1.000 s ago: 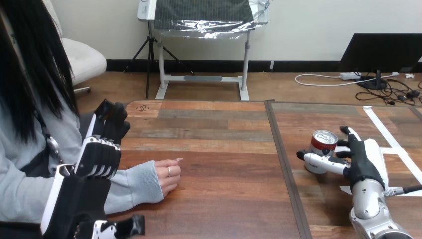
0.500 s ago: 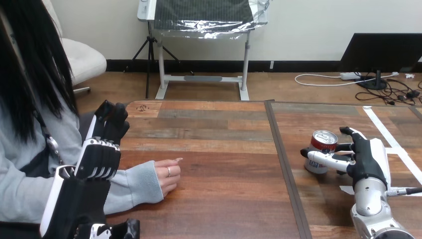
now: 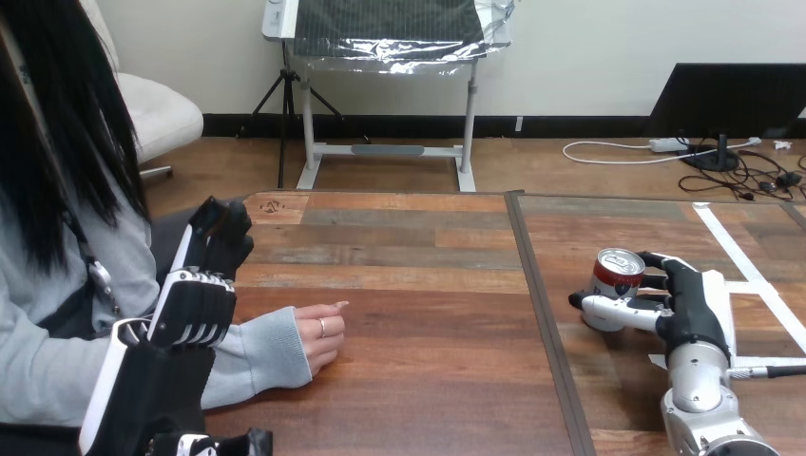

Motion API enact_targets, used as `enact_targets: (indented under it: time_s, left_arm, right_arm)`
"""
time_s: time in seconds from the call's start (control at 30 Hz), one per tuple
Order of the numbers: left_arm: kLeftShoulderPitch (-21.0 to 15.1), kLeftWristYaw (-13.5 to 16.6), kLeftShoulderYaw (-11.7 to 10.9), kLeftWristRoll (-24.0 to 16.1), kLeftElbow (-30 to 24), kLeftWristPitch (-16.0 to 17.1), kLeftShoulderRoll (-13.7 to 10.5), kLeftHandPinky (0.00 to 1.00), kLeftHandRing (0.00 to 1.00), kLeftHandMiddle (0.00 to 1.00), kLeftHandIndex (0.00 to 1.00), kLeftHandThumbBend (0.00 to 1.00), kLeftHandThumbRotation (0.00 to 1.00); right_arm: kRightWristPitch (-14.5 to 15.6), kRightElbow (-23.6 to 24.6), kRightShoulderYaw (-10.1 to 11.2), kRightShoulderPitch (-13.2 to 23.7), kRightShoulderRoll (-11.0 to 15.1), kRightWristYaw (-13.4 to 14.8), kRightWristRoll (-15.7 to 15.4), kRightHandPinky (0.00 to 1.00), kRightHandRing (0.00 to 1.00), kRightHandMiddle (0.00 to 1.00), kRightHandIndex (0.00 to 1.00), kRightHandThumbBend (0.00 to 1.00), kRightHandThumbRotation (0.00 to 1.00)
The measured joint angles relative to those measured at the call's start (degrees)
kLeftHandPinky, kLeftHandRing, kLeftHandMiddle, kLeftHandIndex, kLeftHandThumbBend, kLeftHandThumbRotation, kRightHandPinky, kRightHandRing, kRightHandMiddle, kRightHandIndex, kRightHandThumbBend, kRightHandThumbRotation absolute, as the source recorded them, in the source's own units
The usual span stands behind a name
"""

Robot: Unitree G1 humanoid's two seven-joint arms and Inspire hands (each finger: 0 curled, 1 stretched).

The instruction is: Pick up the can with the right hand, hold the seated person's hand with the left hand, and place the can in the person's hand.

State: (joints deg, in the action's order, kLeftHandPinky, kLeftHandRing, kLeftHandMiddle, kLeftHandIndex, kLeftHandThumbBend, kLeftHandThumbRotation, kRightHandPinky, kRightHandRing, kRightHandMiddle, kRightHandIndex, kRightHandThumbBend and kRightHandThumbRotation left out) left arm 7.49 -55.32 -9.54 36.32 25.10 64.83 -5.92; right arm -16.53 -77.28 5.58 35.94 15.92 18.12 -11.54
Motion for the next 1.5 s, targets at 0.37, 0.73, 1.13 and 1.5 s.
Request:
enact_targets:
  time_s: [0.37,0.73,1.13,1.5]
  left_arm:
    - [0.0,-1.31,0.01,1.07,0.0,-0.57,0.01,1.0,1.0,1.0,1.0,1.0,0.55]
    - [0.0,-1.94,-0.17,1.61,0.0,-0.88,0.02,1.0,1.0,1.0,1.0,1.0,0.55]
    - [0.0,-2.21,-0.18,1.6,0.0,-1.48,0.02,1.0,1.0,1.0,1.0,1.0,0.54]
    - [0.0,-2.36,-0.2,1.6,0.01,-1.58,0.02,1.0,1.0,1.0,1.0,1.0,0.53]
  right_arm:
    - [0.06,0.0,0.0,0.21,-0.08,-0.14,-0.02,0.63,0.68,0.71,0.74,0.94,0.08]
    - [0.09,-0.03,0.01,0.25,-0.08,-0.14,-0.1,0.6,0.66,0.69,0.72,0.95,0.09]
    - [0.09,-0.05,-0.28,0.39,-0.08,0.61,-0.52,0.58,0.64,0.67,0.71,0.94,0.06]
    - [0.08,-0.07,-0.25,0.52,-0.14,1.31,-0.42,0.52,0.58,0.62,0.65,0.93,0.01]
